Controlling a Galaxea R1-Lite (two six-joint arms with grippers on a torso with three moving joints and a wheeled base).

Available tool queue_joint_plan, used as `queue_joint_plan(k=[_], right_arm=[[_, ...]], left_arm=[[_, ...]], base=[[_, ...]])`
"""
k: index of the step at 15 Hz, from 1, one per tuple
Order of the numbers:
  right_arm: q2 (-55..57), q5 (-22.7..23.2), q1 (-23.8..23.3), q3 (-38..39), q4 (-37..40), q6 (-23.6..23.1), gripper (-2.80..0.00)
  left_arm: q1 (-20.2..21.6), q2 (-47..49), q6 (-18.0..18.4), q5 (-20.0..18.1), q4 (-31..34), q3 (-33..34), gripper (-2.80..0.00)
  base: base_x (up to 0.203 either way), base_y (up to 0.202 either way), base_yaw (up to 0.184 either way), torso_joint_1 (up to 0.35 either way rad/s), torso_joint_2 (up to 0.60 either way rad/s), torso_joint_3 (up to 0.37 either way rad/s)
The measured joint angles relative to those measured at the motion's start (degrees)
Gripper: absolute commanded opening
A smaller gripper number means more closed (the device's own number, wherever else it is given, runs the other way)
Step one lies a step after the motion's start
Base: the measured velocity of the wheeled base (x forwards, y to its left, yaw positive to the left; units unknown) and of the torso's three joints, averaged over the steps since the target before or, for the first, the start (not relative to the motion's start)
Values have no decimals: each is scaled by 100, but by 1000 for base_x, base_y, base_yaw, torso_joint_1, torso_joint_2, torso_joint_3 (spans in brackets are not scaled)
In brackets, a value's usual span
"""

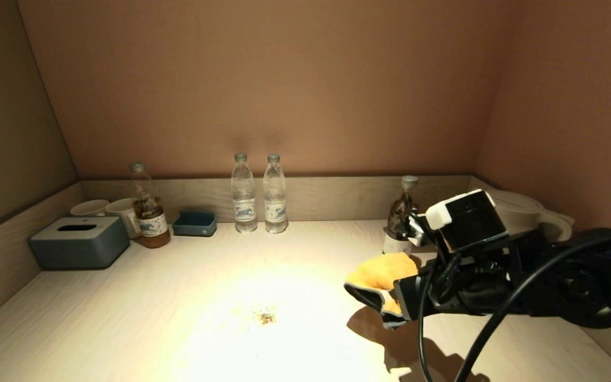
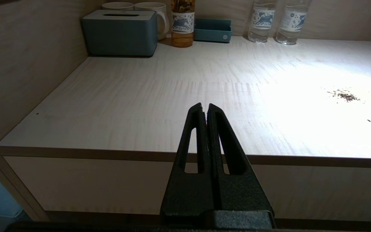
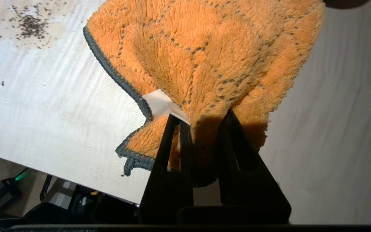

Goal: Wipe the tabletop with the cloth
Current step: Sweep the stains on the table

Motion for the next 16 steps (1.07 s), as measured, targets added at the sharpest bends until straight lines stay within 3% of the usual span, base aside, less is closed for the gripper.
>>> queue_joint_plan(k=[6, 16], right_arm=[[167, -17, 776, -843, -9, -7, -280], [1639, -299, 1837, -2441, 6, -13, -280]], left_arm=[[0, 0, 0, 2, -1, 0, -280], [-1, 0, 2, 0, -1, 0, -280]], base=[[0, 0, 0, 0, 0, 0], [0, 0, 0, 0, 0, 0]])
